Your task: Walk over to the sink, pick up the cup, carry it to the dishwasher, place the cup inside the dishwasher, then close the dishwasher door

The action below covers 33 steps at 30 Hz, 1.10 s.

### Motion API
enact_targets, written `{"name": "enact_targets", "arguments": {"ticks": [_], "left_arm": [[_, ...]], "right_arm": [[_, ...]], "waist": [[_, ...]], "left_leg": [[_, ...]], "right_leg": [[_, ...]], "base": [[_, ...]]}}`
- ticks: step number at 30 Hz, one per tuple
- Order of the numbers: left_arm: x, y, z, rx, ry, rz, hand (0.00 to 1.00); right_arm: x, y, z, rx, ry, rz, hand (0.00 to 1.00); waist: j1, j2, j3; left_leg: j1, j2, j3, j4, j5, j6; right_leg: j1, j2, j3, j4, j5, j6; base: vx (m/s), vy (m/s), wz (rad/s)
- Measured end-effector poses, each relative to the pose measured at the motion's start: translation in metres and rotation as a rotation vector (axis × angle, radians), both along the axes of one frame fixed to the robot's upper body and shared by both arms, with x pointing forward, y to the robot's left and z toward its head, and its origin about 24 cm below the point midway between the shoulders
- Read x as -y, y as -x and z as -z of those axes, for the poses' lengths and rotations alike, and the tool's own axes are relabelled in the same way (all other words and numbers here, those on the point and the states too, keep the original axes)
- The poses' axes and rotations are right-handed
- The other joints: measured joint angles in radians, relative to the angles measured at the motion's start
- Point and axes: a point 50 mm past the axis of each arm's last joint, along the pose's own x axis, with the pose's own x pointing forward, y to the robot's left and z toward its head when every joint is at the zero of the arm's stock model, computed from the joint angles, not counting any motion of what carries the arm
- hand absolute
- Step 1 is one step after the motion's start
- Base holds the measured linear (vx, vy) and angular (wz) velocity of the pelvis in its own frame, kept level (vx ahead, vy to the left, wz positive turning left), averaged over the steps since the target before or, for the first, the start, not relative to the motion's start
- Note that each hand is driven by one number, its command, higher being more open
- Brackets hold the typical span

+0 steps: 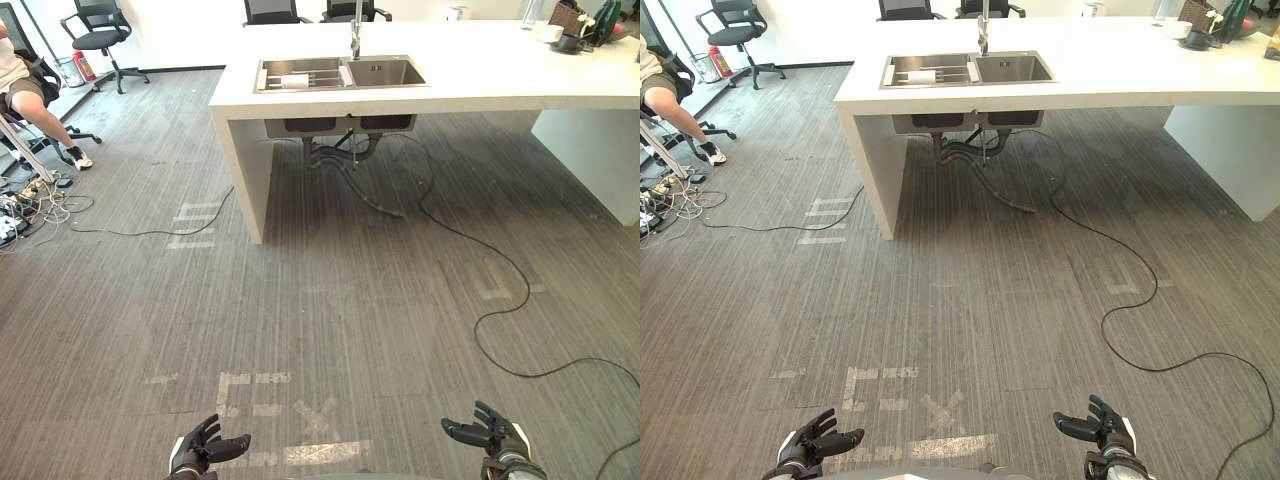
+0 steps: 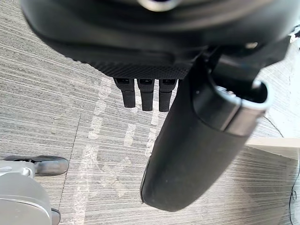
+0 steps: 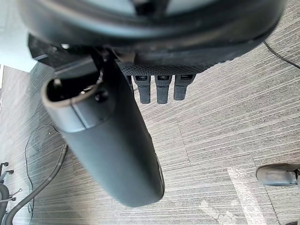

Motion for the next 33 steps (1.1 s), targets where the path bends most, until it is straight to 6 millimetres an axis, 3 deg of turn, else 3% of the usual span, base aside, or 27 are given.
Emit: {"name": "enact_targets", "arguments": {"ticks": [8, 10, 11, 13, 14, 16, 18, 20, 22, 23, 24, 25, 26, 28, 29, 31, 33], "left_arm": [[0.008, -0.003, 0.0, 0.014, 0.017, 0.002, 0.9], [0.013, -0.006, 0.0, 0.029, 0.03, -0.003, 0.9], [0.013, -0.008, -0.001, 0.045, 0.038, -0.015, 0.9], [0.013, -0.013, -0.004, 0.069, 0.041, -0.026, 0.9], [0.011, -0.016, -0.006, 0.081, 0.03, -0.025, 0.9], [0.009, -0.019, -0.008, 0.099, 0.022, -0.044, 0.9], [0.008, -0.022, -0.01, 0.111, 0.024, -0.067, 0.9], [0.008, -0.028, -0.011, 0.124, 0.019, -0.069, 0.9], [0.008, -0.035, -0.013, 0.14, 0.014, -0.069, 0.9], [0.008, -0.036, -0.013, 0.143, 0.015, -0.068, 0.9], [0.012, -0.039, -0.013, 0.15, 0.027, -0.068, 0.9], [0.016, -0.04, -0.012, 0.151, 0.037, -0.073, 0.9], [0.019, -0.041, -0.013, 0.161, 0.048, -0.078, 0.9], [0.022, -0.042, -0.014, 0.176, 0.064, -0.089, 0.9], [0.026, -0.046, -0.017, 0.203, 0.071, -0.084, 0.9], [0.03, -0.052, -0.023, 0.246, 0.079, -0.084, 0.9], [0.029, -0.063, -0.035, 0.323, 0.079, -0.088, 0.9]], "right_arm": [[0.004, -0.008, -0.003, 0.025, 0.013, 0.035, 0.9], [0.007, -0.016, -0.007, 0.05, 0.024, 0.051, 0.9], [0.007, -0.022, -0.009, 0.065, 0.028, 0.053, 0.9], [0.008, -0.029, -0.011, 0.081, 0.035, 0.054, 0.9], [0.006, -0.033, -0.012, 0.086, 0.031, 0.047, 0.9], [0.005, -0.033, -0.011, 0.075, 0.026, 0.04, 0.9], [0.003, -0.036, -0.011, 0.076, 0.024, 0.029, 0.9], [0.003, -0.04, -0.012, 0.083, 0.023, 0.023, 0.9], [0.008, -0.037, -0.013, 0.072, 0.035, 0.025, 0.9], [0.01, -0.036, -0.014, 0.071, 0.043, 0.025, 0.9], [0.016, -0.038, -0.017, 0.075, 0.06, 0.025, 0.9], [0.017, -0.043, -0.02, 0.088, 0.069, 0.023, 0.9], [0.015, -0.039, -0.018, 0.079, 0.064, 0.024, 0.9], [0.01, -0.037, -0.016, 0.086, 0.047, 0.022, 0.9], [0.007, -0.041, -0.019, 0.119, 0.044, 0.024, 0.9], [0.005, -0.048, -0.024, 0.166, 0.037, 0.034, 0.9], [0.002, -0.053, -0.024, 0.177, 0.024, 0.035, 0.9]], "waist": [[0.003, 0.01, 0.004], [0.005, 0.018, 0.013], [0.005, 0.014, 0.025], [0.006, 0.014, 0.048], [0.003, 0.015, 0.062], [0.001, 0.017, 0.07], [-0.005, 0.03, 0.078], [-0.027, 0.052, 0.094], [-0.03, 0.038, 0.092], [-0.03, 0.036, 0.091], [-0.032, 0.046, 0.092], [-0.032, 0.048, 0.095], [-0.025, 0.049, 0.098], [-0.01, 0.039, 0.107], [0.006, 0.033, 0.109], [0.024, 0.027, 0.112], [0.055, 0.02, 0.118]], "left_leg": [[-0.046, 0.005, 0.009, 0.011, -0.015, 0.004], [-0.067, 0.006, 0.018, 0.053, -0.053, 0.009], [-0.08, 0.003, 0.025, 0.094, -0.085, 0.014], [-0.079, -0.004, 0.032, 0.149, -0.139, 0.036], [-0.063, -0.006, 0.029, 0.154, -0.15, 0.05], [-0.036, -0.001, 0.027, 0.153, -0.164, 0.039], [-0.012, 0.029, 0.021, 0.155, -0.188, 0.021], [0.021, 0.078, -0.005, 0.137, -0.203, -0.01], [0.065, 0.114, -0.033, 0.121, -0.231, -0.069], [0.07, 0.124, -0.043, 0.132, -0.241, -0.085], [0.052, 0.15, -0.053, 0.198, -0.246, -0.096], [-0.033, 0.189, -0.056, 0.454, -0.221, -0.11], [-0.137, 0.241, -0.053, 0.764, -0.158, -0.113], [-0.226, 0.306, 0.001, 1.031, -0.162, -0.107], [-0.293, 0.329, 0.043, 1.107, -0.163, -0.105], [-0.387, 0.328, 0.09, 1.105, -0.172, -0.091], [-0.486, 0.269, 0.147, 0.891, -0.188, -0.067]], "right_leg": [[-0.043, 0.004, 0.007, 0.003, -0.007, 0.007], [-0.087, 0.003, 0.016, 0.089, -0.059, 0.015], [-0.133, -0.008, 0.02, 0.202, -0.123, 0.031], [-0.227, -0.034, 0.006, 0.445, -0.199, 0.102], [-0.303, -0.054, -0.021, 0.595, -0.223, 0.109], [-0.361, -0.087, -0.063, 0.623, -0.25, 0.077], [-0.404, -0.093, -0.091, 0.54, -0.245, 0.079], [-0.433, -0.079, -0.106, 0.401, -0.192, 0.086], [-0.437, -0.082, -0.102, 0.295, 0.029, 0.078], [-0.442, -0.076, -0.106, 0.319, 0.057, 0.043], [-0.448, -0.06, -0.121, 0.374, 0.0, 0.018], [-0.393, -0.033, -0.139, 0.38, -0.056, -0.018], [-0.276, 0.005, -0.154, 0.313, -0.071, -0.036], [-0.125, 0.041, -0.15, 0.216, -0.078, -0.047], [-0.057, 0.051, -0.133, 0.165, -0.081, -0.052], [-0.003, 0.058, -0.109, 0.11, -0.084, -0.057], [0.067, 0.044, -0.073, 0.048, -0.093, -0.06]], "base": [[0.03, 0.0, -0.04], [0.06, 0.014, -0.13], [0.05, 0.015, -0.12], [0.08, 0.008, -0.12], [0.15, -0.013, -0.03], [0.23, -0.02, 0.03], [0.33, -0.061, 0.11], [0.43, -0.131, 0.33], [0.51, -0.221, 0.37], [0.53, -0.29, 0.29], [0.62, -0.381, 0.15], [0.84, -0.501, 0.2], [0.73, -0.426, 0.15], [0.53, -0.284, 0.0], [0.49, -0.237, -0.23], [0.37, -0.125, -0.28], [0.39, -0.013, -0.41]]}}
